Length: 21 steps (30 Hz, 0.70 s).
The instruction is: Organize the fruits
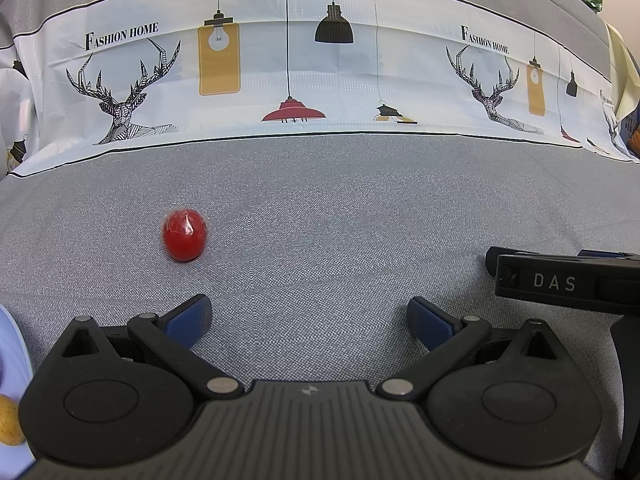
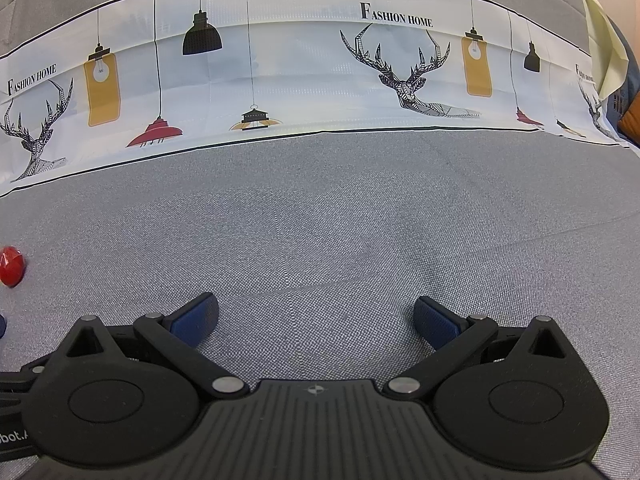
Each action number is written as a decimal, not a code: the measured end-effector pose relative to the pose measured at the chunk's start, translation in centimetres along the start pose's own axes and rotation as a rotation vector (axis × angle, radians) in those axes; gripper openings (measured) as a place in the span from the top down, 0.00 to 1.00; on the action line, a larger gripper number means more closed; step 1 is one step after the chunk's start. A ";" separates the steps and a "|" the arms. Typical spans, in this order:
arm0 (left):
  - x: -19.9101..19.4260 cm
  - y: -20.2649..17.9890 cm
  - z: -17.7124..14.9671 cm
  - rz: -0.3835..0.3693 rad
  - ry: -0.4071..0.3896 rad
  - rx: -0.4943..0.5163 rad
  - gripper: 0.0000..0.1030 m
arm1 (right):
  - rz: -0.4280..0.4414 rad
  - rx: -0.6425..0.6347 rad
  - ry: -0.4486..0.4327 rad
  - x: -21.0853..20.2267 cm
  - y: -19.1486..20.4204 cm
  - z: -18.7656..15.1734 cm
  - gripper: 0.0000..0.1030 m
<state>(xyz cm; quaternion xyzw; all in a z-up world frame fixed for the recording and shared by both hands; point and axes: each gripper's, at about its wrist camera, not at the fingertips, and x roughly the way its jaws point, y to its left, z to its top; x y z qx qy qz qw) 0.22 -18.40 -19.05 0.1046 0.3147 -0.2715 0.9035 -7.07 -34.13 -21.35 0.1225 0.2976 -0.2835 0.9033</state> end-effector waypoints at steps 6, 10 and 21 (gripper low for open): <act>0.0 0.0 0.0 0.000 -0.001 0.000 0.00 | 0.000 0.000 0.000 0.0 0.0 0.0 0.01; 0.0 0.0 0.0 0.000 -0.001 0.000 0.00 | 0.000 0.000 0.000 0.0 0.0 0.0 0.01; 0.1 0.0 -0.1 0.002 -0.006 0.000 0.00 | 0.000 0.000 0.000 0.0 0.0 0.0 0.01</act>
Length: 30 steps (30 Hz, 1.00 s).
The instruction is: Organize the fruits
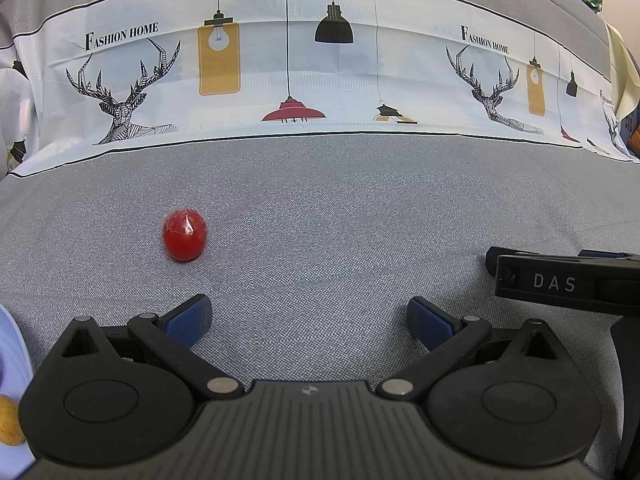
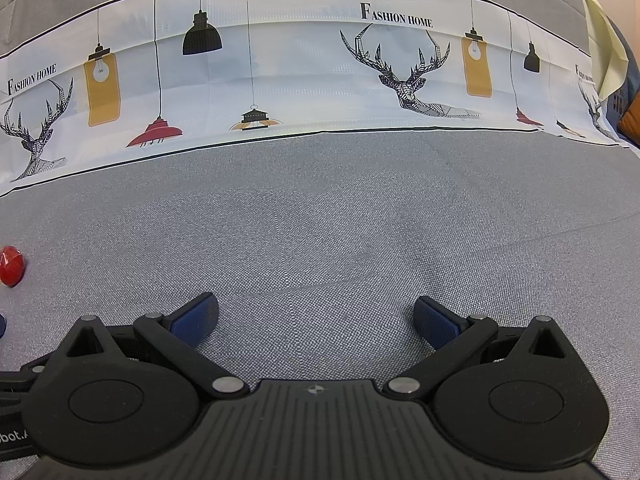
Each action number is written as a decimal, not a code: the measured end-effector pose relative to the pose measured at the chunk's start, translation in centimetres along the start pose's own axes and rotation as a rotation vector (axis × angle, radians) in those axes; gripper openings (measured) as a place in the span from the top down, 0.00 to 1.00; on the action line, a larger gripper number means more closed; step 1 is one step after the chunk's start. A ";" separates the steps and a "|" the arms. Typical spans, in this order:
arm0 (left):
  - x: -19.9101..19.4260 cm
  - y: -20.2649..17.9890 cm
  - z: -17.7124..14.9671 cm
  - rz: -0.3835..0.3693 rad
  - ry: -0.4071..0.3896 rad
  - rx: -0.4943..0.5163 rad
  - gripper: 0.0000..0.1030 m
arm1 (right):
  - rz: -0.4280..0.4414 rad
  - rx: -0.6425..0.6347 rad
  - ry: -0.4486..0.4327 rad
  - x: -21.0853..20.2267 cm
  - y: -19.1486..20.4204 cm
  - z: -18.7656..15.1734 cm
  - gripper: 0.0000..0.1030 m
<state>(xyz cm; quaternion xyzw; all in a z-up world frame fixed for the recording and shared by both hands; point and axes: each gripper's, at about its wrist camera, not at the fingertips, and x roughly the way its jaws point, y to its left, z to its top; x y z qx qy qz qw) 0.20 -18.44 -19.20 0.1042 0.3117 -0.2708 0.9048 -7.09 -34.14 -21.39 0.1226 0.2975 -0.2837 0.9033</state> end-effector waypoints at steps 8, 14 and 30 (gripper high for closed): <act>0.0 0.0 0.0 0.001 -0.001 0.000 0.00 | 0.000 0.002 0.002 0.0 0.0 0.0 0.01; 0.0 0.0 0.0 0.001 -0.001 0.001 0.00 | 0.002 0.004 0.001 0.0 0.0 0.0 0.01; -2.2 2.4 3.8 0.041 0.087 0.059 0.00 | -0.040 0.049 0.015 -2.7 -1.1 1.4 0.01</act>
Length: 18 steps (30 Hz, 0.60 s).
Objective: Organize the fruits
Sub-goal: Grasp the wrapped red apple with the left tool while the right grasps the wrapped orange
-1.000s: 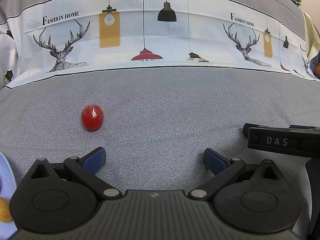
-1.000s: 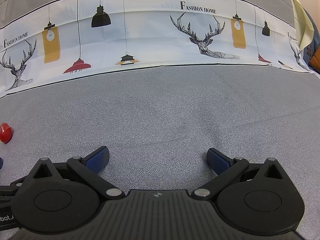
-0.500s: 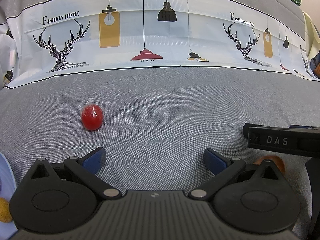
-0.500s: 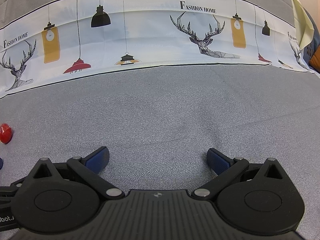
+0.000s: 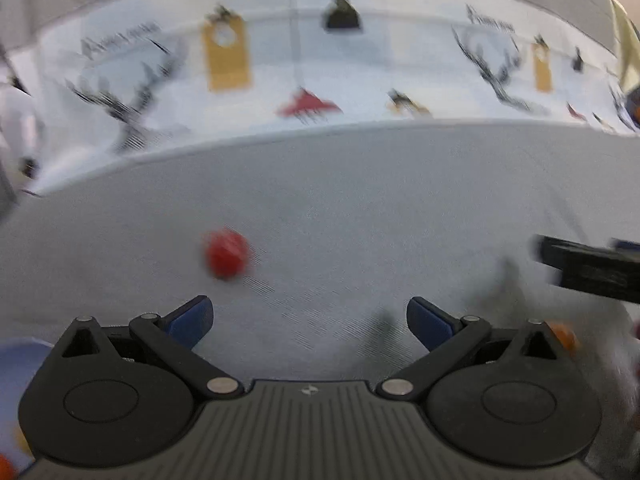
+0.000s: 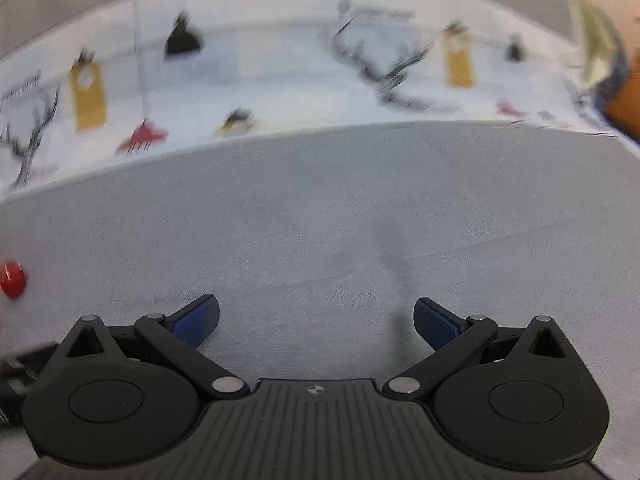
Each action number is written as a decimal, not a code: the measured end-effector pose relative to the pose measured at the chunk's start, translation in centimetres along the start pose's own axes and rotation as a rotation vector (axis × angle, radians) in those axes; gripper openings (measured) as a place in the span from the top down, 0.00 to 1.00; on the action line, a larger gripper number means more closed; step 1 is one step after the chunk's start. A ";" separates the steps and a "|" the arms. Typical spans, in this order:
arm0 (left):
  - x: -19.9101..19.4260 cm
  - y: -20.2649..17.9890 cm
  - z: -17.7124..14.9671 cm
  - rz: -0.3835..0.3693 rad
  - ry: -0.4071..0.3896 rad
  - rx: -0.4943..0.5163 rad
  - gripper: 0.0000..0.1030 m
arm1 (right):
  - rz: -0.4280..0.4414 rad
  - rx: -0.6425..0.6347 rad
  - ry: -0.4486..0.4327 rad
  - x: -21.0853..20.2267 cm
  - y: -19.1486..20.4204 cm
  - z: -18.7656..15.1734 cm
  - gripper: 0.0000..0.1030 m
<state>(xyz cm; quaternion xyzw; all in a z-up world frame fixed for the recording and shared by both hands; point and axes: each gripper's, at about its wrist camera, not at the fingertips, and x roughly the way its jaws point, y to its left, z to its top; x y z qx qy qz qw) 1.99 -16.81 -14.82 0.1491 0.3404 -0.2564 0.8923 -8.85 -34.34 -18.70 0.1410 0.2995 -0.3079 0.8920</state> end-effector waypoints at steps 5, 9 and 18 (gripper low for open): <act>-0.8 2.6 1.8 0.040 0.014 0.000 0.00 | 0.133 -0.003 0.019 -4.7 -0.8 -0.7 0.00; 1.5 3.1 3.1 -0.006 0.021 0.014 0.00 | 0.220 0.011 0.179 -3.9 0.6 -1.8 0.00; 6.1 3.8 3.5 -0.020 0.084 0.013 0.34 | 0.031 -0.152 0.298 -1.3 5.5 -1.6 0.02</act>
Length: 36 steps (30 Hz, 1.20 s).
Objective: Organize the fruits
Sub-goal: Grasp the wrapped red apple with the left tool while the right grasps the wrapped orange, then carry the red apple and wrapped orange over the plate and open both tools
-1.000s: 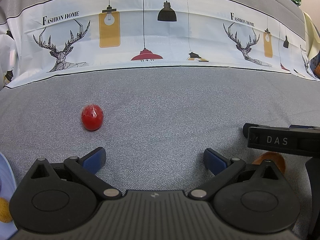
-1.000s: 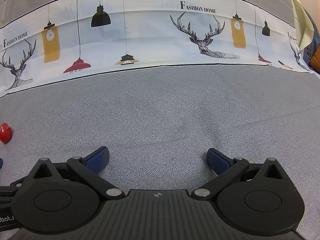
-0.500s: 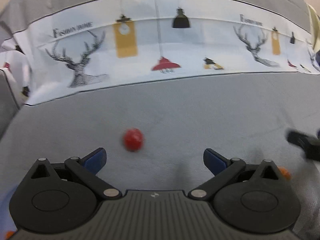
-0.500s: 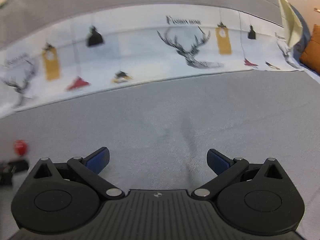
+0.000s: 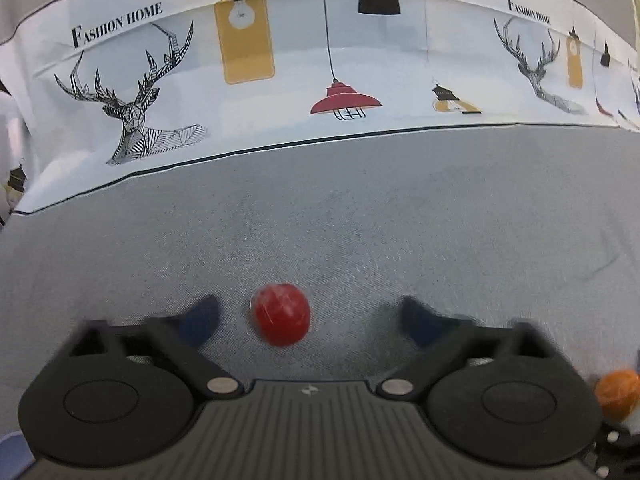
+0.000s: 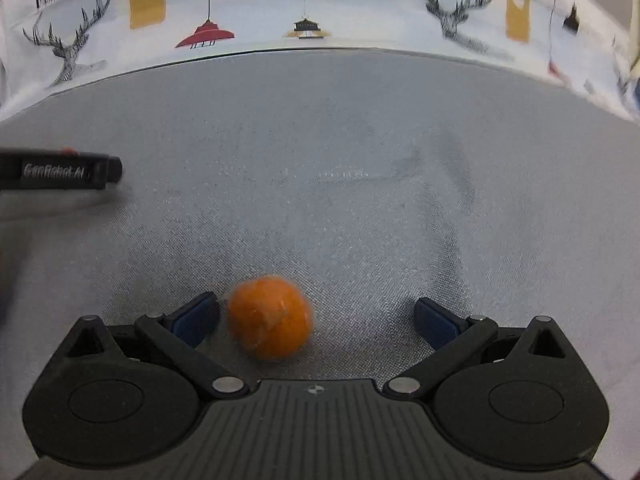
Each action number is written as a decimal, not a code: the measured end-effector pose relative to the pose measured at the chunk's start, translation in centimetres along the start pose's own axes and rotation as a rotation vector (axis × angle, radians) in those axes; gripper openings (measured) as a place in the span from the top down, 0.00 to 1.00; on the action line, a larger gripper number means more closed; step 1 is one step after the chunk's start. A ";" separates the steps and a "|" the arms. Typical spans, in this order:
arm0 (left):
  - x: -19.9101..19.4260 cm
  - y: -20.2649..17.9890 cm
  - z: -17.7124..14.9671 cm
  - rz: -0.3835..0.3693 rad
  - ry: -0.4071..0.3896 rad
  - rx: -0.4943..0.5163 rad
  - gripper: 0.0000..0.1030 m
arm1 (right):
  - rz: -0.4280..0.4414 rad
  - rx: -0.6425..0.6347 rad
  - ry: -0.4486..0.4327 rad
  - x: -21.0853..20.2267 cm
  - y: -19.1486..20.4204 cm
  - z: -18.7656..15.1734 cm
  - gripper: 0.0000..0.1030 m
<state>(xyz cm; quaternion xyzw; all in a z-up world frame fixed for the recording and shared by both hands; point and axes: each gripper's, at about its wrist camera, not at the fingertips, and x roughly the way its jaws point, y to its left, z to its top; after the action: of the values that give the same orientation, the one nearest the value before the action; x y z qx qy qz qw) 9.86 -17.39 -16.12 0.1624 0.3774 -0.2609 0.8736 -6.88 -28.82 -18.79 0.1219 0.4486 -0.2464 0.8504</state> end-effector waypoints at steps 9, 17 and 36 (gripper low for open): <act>-3.9 2.7 -0.8 -0.146 -0.023 -0.119 0.70 | 0.076 -0.007 -0.076 -2.7 1.1 -1.7 0.61; -14.0 3.8 -4.7 -0.220 -0.040 -0.156 0.70 | 0.054 -0.176 -0.263 -7.6 2.9 -3.9 0.61; -32.7 15.3 -16.1 -0.087 -0.083 -0.247 0.70 | 0.416 -0.311 -0.235 -24.0 17.9 -9.4 0.61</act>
<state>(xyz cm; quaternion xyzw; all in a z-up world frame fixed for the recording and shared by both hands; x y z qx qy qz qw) -9.45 13.66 -1.13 0.0263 0.3770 -0.2567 0.8895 -15.46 -2.14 -4.62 0.0501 0.3447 -0.0075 0.9373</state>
